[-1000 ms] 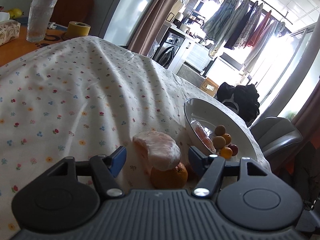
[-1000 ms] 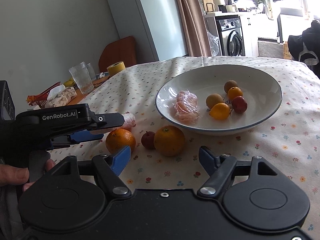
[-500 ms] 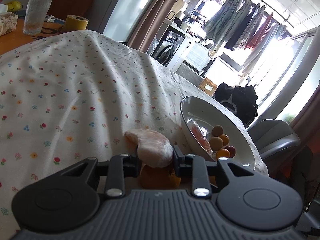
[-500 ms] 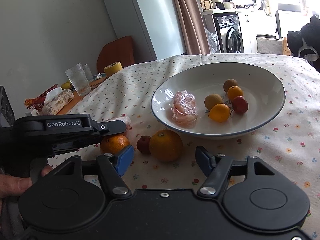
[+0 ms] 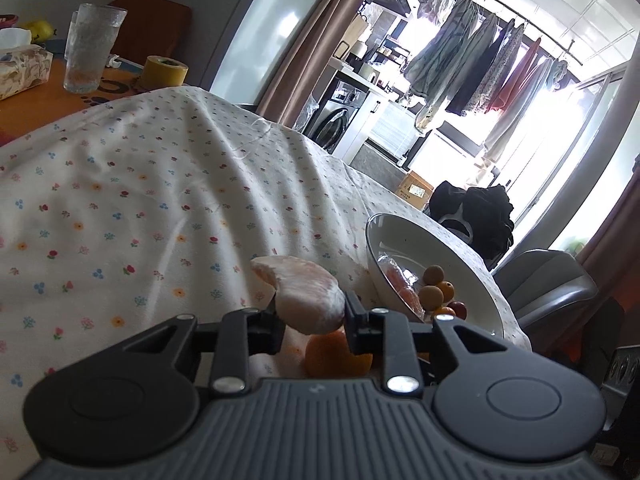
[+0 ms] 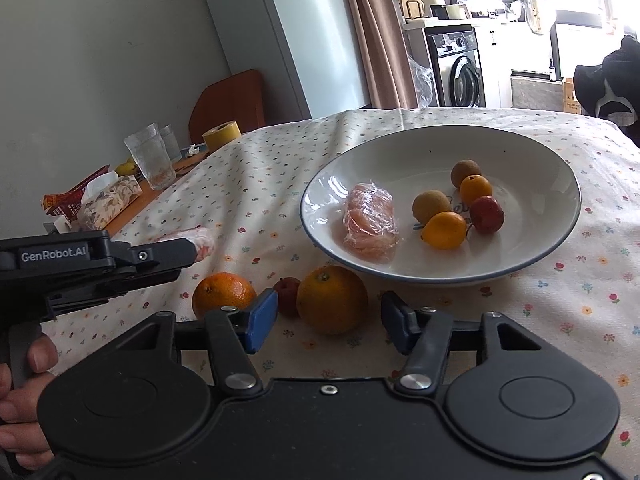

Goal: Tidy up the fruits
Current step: 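Grasp a large orange with the right tool while the left tool holds the wrapped fruit, then carry the wrapped fruit and orange in both tools over the white bowl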

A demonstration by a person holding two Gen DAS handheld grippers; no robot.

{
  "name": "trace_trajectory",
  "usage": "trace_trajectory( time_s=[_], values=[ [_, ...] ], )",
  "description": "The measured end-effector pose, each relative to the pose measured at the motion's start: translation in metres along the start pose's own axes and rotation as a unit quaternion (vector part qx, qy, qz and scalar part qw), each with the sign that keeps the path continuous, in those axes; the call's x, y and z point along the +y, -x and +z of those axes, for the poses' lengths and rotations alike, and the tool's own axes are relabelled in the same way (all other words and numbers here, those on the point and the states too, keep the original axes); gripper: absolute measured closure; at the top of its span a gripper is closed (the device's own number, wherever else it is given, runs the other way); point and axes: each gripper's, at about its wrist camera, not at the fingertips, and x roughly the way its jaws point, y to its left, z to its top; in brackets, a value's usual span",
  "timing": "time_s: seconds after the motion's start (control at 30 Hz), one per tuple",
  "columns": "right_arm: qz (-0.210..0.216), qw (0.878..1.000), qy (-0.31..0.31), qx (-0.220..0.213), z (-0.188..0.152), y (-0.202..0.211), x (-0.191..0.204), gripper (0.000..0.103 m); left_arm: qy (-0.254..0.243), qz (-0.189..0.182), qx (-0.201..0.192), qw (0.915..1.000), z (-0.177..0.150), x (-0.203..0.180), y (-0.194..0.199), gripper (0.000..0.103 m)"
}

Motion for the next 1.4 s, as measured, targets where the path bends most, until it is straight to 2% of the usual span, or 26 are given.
trace_trajectory(
  time_s=[0.07, 0.13, 0.77, 1.4],
  values=[
    [0.002, 1.0, -0.005, 0.002, 0.001, -0.002, -0.002, 0.065, 0.0, 0.002, -0.002, 1.0, -0.001, 0.002, 0.005, 0.075],
    [0.0, 1.0, -0.002, 0.002, 0.0, -0.001, -0.001, 0.066, 0.0, 0.005, -0.005, 1.0, 0.0, 0.003, 0.009, 0.076],
    [0.009, 1.0, 0.013, -0.026, 0.007, 0.031, 0.015, 0.066, -0.009, -0.013, -0.028, 0.9995, 0.007, -0.006, 0.031, 0.076],
    [-0.019, 0.998, -0.015, -0.061, 0.014, 0.054, -0.022, 0.066, -0.039, -0.027, -0.02, 0.9987, 0.008, -0.041, 0.017, 0.076]
  ],
)
